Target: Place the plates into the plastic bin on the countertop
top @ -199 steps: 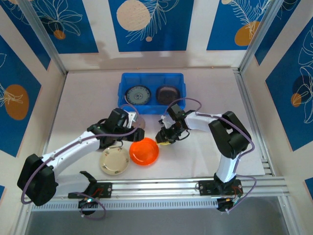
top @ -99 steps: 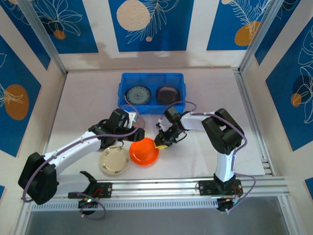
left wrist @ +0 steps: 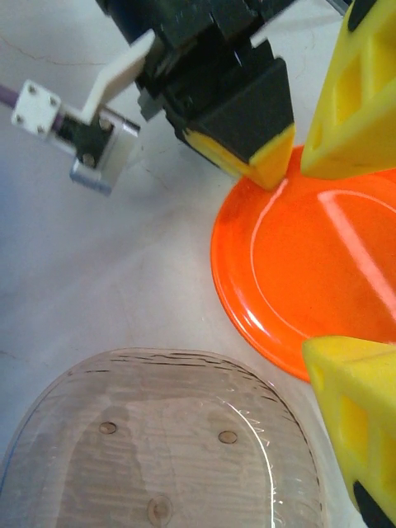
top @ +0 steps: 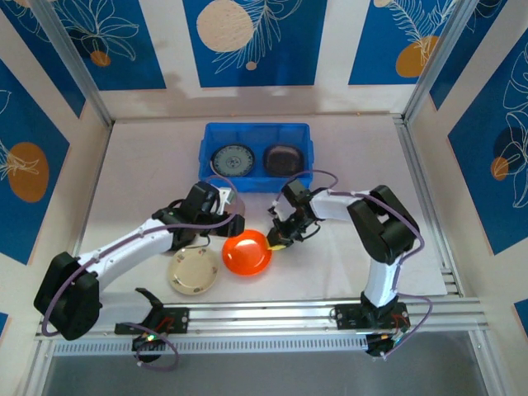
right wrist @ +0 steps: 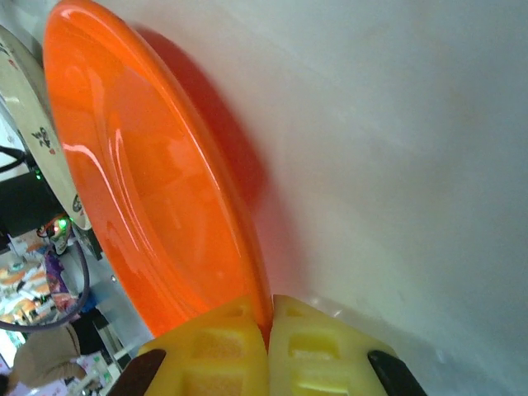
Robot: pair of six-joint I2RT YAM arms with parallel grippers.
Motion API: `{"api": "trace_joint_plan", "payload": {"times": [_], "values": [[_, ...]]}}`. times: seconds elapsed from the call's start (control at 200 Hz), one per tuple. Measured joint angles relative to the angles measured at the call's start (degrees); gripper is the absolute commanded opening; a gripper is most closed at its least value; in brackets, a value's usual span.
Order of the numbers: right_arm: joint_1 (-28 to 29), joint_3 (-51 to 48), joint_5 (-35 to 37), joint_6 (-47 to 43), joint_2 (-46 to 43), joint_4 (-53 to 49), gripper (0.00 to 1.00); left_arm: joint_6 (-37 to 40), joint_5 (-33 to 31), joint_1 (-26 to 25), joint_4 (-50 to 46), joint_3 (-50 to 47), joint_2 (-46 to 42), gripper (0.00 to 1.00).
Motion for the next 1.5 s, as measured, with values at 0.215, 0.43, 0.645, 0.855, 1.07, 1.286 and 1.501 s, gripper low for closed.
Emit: {"api": "trace_joint_plan", "payload": {"times": [0.215, 0.43, 0.645, 0.855, 1.07, 1.286, 1.501], "values": [[-4.0, -1.0, 2.2, 2.0, -10.4, -2.3, 0.0, 0.0, 0.7, 1.6, 1.5, 2.4, 1.9, 0.52], [-6.8, -0.3, 3.0, 4.2, -15.0, -3.1, 0.0, -1.9, 2.3, 1.9, 5.4, 2.4, 5.5, 0.45], [-8.0, 0.4, 3.6, 4.6, -17.2, -4.7, 0.0, -3.1, 3.0, 2.4, 7.9, 2.4, 5.4, 0.42], [-8.2, 0.4, 4.6, 4.6, -17.6, -6.2, 0.0, -3.3, 3.3, 3.2, 7.8, 2.4, 5.4, 0.51], [-8.4, 0.6, 6.4, 4.6, -18.3, -7.8, 0.0, -3.5, 3.3, 4.3, 7.3, 2.4, 5.2, 0.49], [-8.4, 0.8, 6.4, 5.2, -19.3, -7.0, 0.0, -4.6, 4.3, 4.7, 8.4, 2.4, 5.3, 0.4], [-8.4, 1.6, 4.9, 6.1, -19.2, -4.9, 0.0, -6.1, 5.9, 5.3, 10.5, 1.8, 5.3, 0.16]]}}
